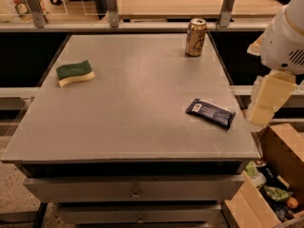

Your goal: Pick rxbar blueberry

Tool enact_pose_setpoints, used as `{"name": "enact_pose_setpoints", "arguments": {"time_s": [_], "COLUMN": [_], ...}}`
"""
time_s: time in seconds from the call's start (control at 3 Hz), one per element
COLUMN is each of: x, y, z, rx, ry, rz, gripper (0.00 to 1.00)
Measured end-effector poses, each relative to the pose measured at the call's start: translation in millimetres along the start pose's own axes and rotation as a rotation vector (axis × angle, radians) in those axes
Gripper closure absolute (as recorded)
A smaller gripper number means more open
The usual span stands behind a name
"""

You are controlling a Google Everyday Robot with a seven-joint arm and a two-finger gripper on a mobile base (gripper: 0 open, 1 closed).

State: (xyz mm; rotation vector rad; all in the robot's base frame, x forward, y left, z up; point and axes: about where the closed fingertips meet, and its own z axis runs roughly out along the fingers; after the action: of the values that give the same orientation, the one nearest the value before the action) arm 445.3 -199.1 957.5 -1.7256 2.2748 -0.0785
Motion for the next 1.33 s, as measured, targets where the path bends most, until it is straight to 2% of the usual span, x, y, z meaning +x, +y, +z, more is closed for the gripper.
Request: {"name": "enact_pose_setpoints", "arguments": {"time_s": [0.67,1.0,1.33], "x": [-26.0,-30.5,-29.5], "y": [0.8,-3.2,-8.6], "z": [66.4,95.1,121.2], "rx": [-0.107,-0.155,-0.201], "ry": [0.033,0.044,0.022], "rz": [0.023,0.036,0.051], "gripper": [0.0,0.0,0.0]}}
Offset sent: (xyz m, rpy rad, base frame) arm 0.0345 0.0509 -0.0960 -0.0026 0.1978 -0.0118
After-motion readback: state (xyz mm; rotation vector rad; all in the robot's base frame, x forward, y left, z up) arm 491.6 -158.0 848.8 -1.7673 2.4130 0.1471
